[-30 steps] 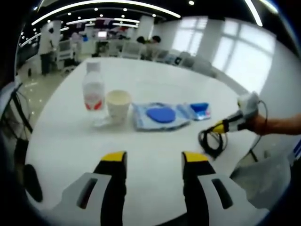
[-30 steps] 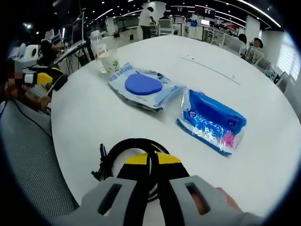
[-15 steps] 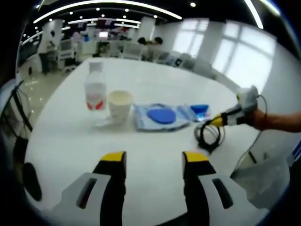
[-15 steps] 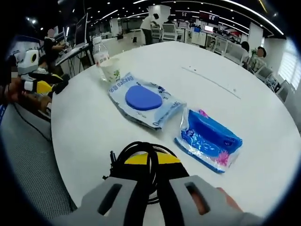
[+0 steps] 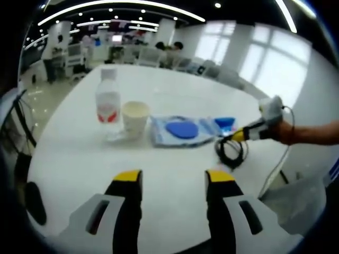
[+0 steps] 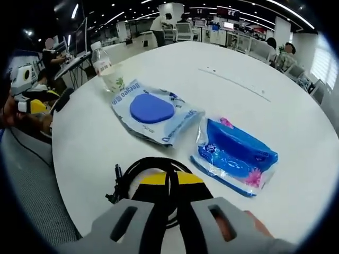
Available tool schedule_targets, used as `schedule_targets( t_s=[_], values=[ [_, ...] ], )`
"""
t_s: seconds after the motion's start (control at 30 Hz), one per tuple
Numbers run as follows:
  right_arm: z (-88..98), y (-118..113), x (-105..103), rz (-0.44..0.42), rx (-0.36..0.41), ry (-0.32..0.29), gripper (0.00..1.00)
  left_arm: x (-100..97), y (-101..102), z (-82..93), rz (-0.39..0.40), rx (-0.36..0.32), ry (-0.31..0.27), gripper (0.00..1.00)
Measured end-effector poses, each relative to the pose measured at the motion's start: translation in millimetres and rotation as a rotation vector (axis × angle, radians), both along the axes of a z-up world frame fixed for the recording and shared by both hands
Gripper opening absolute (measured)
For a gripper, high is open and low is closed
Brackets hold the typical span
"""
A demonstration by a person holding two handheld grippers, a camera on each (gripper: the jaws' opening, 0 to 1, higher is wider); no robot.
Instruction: Arrange the tabletop items into an orderly group along one side of the table until the central work area is clear of visible clutter.
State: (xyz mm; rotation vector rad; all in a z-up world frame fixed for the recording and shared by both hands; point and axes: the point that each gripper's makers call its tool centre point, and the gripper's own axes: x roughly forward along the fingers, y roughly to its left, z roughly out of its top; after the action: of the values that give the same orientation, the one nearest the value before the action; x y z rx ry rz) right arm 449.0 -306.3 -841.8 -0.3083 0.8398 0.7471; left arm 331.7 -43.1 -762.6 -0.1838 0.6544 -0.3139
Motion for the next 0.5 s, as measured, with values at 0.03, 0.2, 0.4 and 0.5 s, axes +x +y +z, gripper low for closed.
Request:
schedule_targets(
  t_s=[0.03,0.2,0.4,0.5],
  values=[
    [-1.9,0,1,-0.002,-0.001,0.005,0.03,-0.1,0,0.0,0.0,0.001,0.0,0.43],
    [-10.0,0,3,-0.013,0.0,0.03,0.03,-0.1,0,-0.1,0.002,0.001,0.001,0.43],
    [-21.1,-2,0,-0.03,-0.011,0.053,0.03,0.0,1,-0.3,0.004,0.003,0.002,0.43],
    [-25.3,-4,0,-0.037,-0.014,0.061,0.03,-0.1,2,-0.4,0.008,0.003,0.002,0.43]
  ],
)
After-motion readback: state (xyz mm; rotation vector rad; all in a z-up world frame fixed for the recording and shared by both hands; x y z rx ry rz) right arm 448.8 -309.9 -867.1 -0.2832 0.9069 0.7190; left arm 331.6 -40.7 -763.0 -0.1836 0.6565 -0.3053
